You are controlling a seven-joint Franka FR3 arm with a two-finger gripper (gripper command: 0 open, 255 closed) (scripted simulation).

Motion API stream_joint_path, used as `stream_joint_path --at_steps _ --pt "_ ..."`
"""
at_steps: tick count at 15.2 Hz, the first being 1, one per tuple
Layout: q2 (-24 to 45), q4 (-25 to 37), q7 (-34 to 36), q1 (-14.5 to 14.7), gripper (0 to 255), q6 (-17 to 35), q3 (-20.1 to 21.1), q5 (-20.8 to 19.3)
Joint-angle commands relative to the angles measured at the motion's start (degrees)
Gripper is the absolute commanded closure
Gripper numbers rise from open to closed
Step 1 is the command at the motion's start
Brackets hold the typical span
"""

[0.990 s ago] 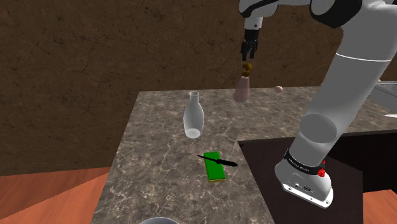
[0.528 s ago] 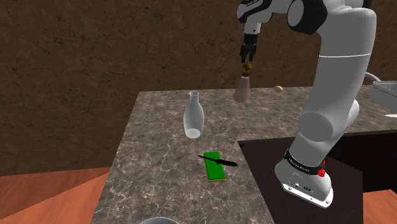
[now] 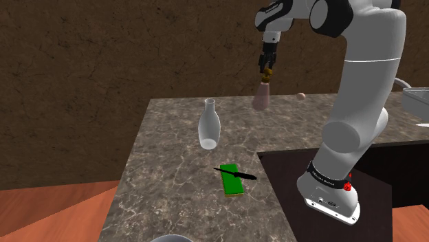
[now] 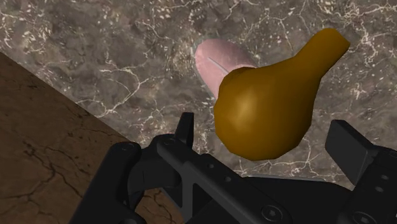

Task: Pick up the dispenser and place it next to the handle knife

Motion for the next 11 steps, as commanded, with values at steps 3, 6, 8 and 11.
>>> stream_joint_path --at_steps 3,6,8,11 --pt "0.0 0.0 0.0 0.0 0 0.1 0.0 0.0" --pt "0.0 0.0 0.0 0.0 255 0.0 0.0 0.0" --pt "0.0 0.0 0.0 0.0 255 0.1 0.0 0.0" --pt "0.0 0.0 0.0 0.0 255 0.0 0.0 0.0"
